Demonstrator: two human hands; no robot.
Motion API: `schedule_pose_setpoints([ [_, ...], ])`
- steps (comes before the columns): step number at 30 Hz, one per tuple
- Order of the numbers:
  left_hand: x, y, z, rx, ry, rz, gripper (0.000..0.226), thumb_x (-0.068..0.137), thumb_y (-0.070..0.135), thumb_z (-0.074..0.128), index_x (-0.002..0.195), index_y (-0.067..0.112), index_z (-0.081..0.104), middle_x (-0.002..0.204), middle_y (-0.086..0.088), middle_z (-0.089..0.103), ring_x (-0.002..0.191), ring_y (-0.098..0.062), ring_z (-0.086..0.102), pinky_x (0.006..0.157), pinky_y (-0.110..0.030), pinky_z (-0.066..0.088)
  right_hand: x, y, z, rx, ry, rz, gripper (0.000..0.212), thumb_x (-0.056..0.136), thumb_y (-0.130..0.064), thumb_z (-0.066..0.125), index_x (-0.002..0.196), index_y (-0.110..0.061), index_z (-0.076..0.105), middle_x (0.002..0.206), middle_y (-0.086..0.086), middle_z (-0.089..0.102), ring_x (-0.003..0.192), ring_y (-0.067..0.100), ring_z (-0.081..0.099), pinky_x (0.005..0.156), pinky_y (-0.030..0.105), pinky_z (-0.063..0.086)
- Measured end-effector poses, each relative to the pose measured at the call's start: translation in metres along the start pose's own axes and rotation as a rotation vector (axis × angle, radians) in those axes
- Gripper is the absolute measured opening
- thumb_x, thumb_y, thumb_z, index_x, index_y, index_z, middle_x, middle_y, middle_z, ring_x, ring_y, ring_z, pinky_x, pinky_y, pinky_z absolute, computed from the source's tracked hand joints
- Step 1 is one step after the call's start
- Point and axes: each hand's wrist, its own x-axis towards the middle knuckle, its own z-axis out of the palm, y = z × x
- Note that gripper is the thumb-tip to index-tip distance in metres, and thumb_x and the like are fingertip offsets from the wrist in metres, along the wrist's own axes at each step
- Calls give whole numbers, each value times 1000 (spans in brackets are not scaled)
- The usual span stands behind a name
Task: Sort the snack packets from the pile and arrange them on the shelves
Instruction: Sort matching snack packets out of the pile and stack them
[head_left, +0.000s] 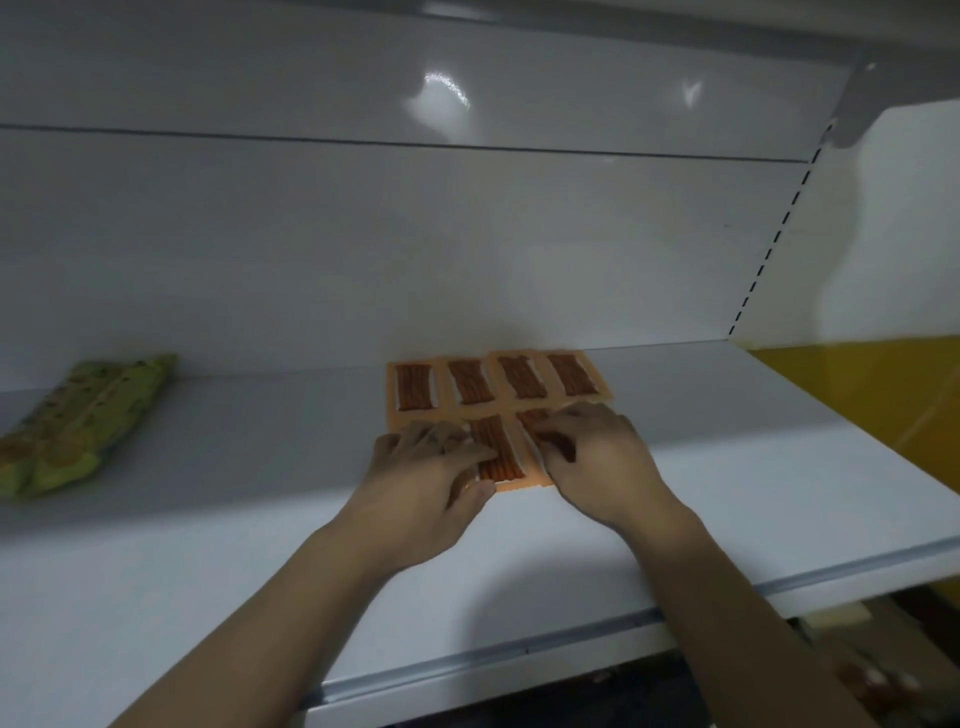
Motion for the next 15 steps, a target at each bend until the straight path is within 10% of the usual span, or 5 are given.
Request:
schedule_pose_setpoints([
  [15,-4,2,-5,24,9,-14,63,88,64,30,137,30,53,144,1,50,135,-22,42,111,-41,30,-2,-12,-4,69,111,3,39,85,-41,47,100,-19,75,102,3,71,93,31,64,81,40,50],
])
